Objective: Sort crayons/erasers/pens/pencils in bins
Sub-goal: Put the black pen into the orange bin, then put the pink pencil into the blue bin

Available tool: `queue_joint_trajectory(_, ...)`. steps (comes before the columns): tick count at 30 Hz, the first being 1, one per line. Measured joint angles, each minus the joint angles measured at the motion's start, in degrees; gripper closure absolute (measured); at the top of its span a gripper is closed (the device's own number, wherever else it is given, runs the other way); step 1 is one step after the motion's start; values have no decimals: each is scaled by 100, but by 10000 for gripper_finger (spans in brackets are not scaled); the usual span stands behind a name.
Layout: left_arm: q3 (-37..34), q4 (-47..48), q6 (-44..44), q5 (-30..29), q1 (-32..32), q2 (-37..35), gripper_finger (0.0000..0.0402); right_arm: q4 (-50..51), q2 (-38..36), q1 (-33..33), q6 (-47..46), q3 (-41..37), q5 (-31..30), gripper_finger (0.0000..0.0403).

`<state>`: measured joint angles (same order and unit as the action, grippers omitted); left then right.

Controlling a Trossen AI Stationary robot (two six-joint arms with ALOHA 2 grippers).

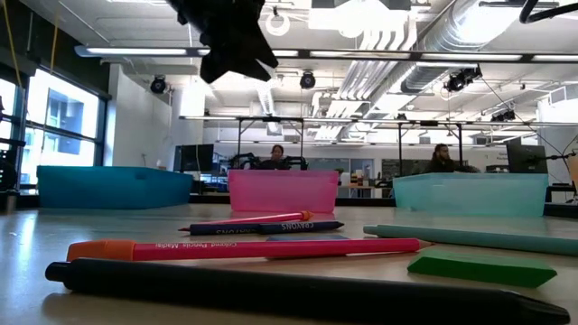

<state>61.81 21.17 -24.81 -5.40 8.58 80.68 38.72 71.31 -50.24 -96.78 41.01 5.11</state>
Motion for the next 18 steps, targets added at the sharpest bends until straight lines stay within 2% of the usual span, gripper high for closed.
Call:
queue_joint_trajectory(3, 71, 149, -42, -268, 2, 0, 271, -14, 0, 0, -117, 0, 2, 291)
queue_joint_trajectory(8, 69, 270, -298, -281, 2, 35, 271, -42, -89, 0, -222, 0, -242, 285)
queue_joint_trajectory(13, 95, 353, -445, -99, 47, 36, 271, -40, -229, 2, -225, 4, -591, 285)
queue_joint_trajectory(18, 596, 790, -380, 81, 166, 37, 271, -8, -405, 38, -239, 4, -700, 284)
